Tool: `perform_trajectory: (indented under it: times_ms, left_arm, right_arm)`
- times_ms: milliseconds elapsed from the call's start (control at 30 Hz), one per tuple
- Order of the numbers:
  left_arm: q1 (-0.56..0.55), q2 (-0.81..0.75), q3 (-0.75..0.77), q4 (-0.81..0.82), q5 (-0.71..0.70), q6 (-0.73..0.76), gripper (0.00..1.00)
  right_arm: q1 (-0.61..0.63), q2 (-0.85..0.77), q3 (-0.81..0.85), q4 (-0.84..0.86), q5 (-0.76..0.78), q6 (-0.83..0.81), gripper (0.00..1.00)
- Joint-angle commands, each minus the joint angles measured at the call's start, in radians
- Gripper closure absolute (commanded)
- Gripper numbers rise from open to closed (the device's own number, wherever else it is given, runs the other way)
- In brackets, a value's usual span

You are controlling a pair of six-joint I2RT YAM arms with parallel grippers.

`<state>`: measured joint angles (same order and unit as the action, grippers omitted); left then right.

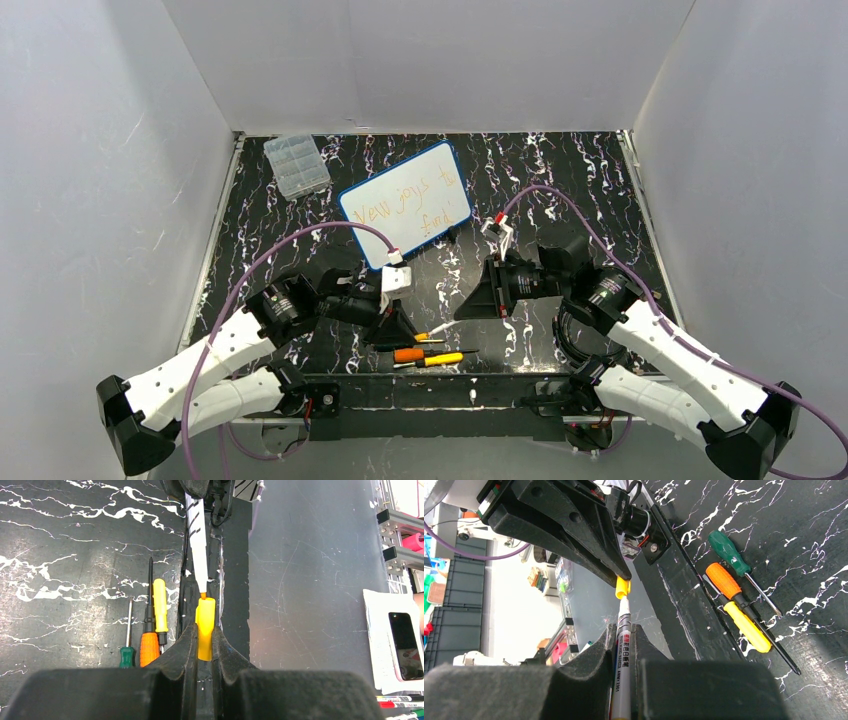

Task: Write a sentence on the whiteboard
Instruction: Close the whiteboard marker at the center of the board.

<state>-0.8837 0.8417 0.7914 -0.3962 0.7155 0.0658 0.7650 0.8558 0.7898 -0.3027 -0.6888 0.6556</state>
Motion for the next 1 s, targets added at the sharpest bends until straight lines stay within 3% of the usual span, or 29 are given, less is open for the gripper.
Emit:
perform_trajectory:
  times_ms: [0,967]
  left_arm:
    - [0.003,-0.021,0.003,0.019,0.025,-0.008,1.00]
    - [0.003,0.052,0.067,0.165,-0.094,-0.124,1.00]
  right_arm:
    - [-0.006,-0.003,-0.003,0.054,-0.015,0.001,0.99]
    - [-0.003,0.027,-0.087,0.212,-0.059,0.080,0.99]
